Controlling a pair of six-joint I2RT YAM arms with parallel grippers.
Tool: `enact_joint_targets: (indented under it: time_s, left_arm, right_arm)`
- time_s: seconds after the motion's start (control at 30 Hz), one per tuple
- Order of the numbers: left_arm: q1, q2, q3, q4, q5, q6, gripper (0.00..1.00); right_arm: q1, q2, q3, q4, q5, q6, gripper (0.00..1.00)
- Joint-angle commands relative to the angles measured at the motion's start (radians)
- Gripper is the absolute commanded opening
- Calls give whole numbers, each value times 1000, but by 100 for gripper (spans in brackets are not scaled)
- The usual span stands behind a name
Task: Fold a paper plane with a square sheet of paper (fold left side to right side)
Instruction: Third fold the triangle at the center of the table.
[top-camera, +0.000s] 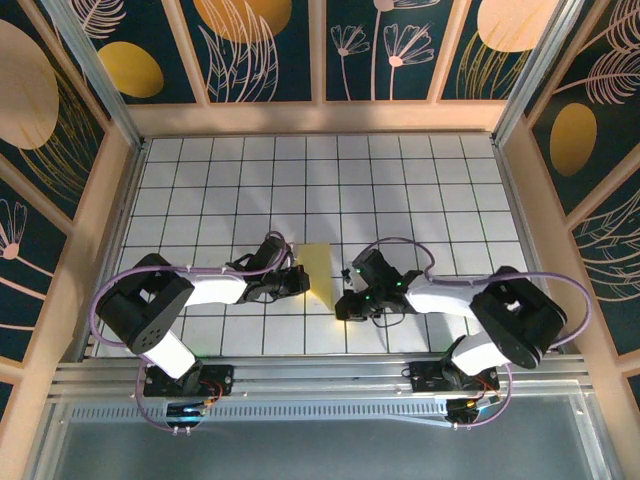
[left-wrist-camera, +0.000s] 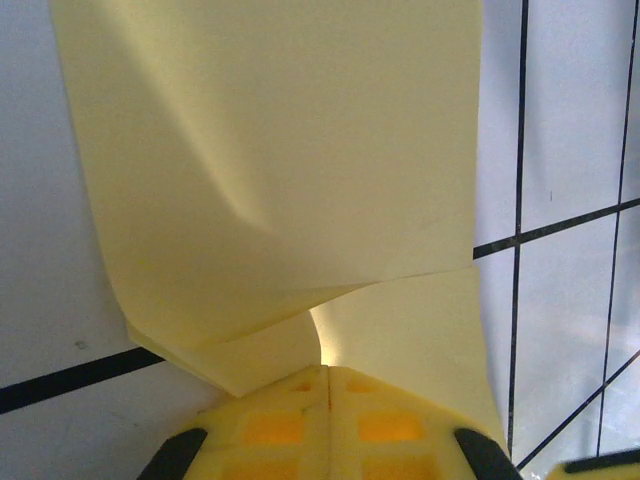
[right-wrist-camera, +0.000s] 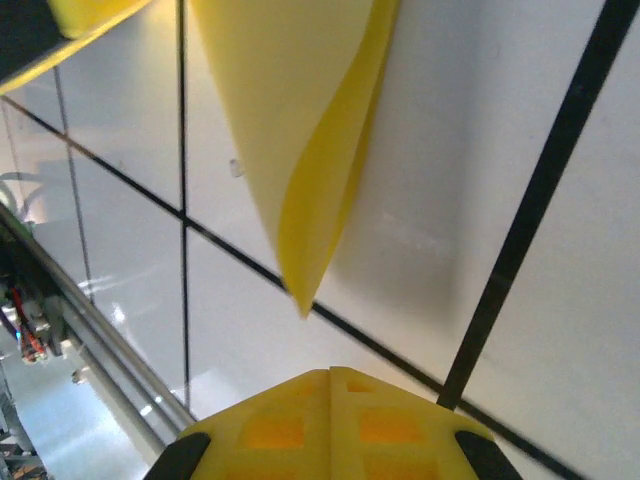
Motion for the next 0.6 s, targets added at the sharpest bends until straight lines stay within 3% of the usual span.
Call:
enact_joint_targets:
  time_s: [0.0, 0.3, 0.57]
  left_arm:
    - [-1, 30, 2, -82, -50, 17, 0]
    - [-2, 33, 8, -77, -47, 15, 0]
    - [-2, 35, 13, -80, -46, 18, 0]
  right_arm:
    - [-10, -64, 44, -61, 6, -7, 0]
    - [0, 50, 110, 93, -1, 27, 0]
    - [0, 145, 134, 106, 45, 17, 0]
